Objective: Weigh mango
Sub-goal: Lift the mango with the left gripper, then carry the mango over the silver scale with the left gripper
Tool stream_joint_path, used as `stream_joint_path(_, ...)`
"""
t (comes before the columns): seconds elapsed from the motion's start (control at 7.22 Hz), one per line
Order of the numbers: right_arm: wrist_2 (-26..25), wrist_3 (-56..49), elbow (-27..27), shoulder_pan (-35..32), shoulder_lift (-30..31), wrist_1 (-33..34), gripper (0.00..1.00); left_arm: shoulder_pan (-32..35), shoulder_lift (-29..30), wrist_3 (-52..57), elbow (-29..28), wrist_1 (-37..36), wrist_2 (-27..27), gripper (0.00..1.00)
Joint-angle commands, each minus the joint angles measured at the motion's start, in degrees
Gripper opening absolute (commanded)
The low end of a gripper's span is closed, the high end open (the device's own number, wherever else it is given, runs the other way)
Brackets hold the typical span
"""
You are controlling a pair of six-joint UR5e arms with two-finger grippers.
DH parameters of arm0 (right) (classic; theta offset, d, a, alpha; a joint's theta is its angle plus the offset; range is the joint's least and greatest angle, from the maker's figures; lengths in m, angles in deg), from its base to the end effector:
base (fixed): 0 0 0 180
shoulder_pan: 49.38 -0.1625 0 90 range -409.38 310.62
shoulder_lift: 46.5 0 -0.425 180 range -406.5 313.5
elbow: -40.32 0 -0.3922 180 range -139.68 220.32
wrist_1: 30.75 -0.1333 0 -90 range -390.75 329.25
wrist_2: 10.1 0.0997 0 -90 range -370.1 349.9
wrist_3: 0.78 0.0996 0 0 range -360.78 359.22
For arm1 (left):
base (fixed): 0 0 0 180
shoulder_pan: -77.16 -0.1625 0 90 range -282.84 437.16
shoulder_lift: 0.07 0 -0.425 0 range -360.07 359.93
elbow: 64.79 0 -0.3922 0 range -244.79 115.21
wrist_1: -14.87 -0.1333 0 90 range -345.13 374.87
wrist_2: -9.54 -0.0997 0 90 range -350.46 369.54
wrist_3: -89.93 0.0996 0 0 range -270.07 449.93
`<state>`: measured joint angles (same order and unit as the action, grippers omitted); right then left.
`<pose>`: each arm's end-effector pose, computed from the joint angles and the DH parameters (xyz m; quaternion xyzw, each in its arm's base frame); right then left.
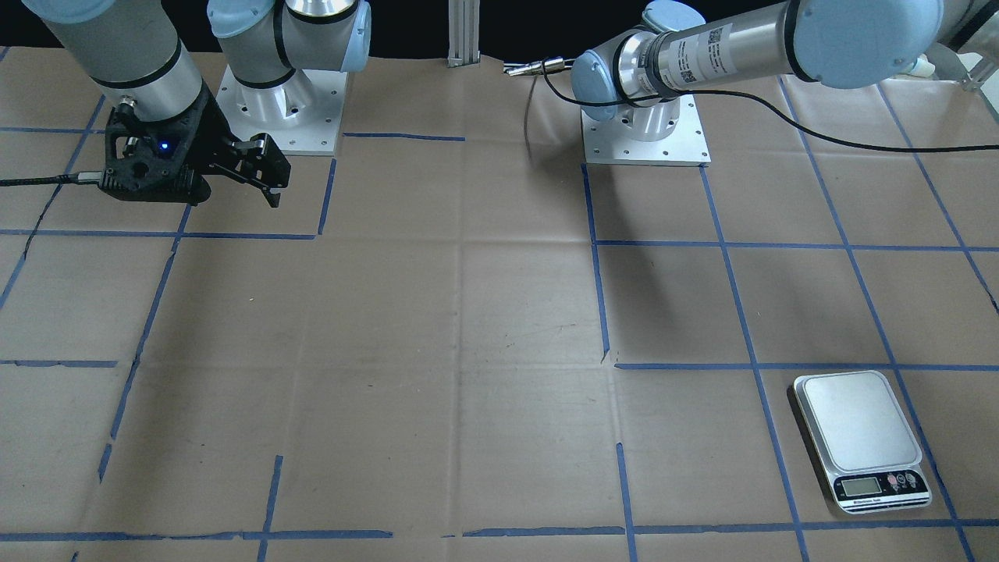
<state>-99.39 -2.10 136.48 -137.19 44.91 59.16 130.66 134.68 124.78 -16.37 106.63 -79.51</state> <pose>0.1164 -0.4761 0.4472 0.0078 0.9991 0.0420 0.0075 0.3564 -0.7085 0.3349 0.0147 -0.9989 -0.0301 0.0318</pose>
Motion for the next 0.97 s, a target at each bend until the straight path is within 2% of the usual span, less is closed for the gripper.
stream_joint_path(0.0, 0.0, 0.0, 0.0, 0.0, 0.0, 0.0, 1.00, 6.7, -7.5, -11.2, 10.7, 0.8, 0.1, 0.42)
stream_joint_path(0.14, 0.0, 0.0, 0.0, 0.0, 0.0, 0.0, 1.00, 9.1, -9.6, -14.6, 17.1, -1.1, 0.1, 0.42)
stream_joint_path(0.28, 0.0, 0.0, 0.0, 0.0, 0.0, 0.0, 1.00, 9.2, -9.3, -14.1, 22.1, -8.5, 0.1, 0.42)
stream_joint_path(0.42, 0.0, 0.0, 0.0, 0.0, 0.0, 0.0, 1.00, 8.7, -7.9, -13.1, 24.8, -15.6, -1.6, 0.42)
stream_joint_path(0.55, 0.1, 0.0, 0.0, 0.0, 0.0, 0.0, 1.00, 7.6, -6.5, -11.7, 25.4, -17.7, -4.1, 0.42)
stream_joint_path(0.83, 0.0, 0.0, 0.0, 0.0, 0.0, 0.0, 1.00, 7.1, -5.8, -11.3, 25.7, -17.8, -4.0, 0.42)
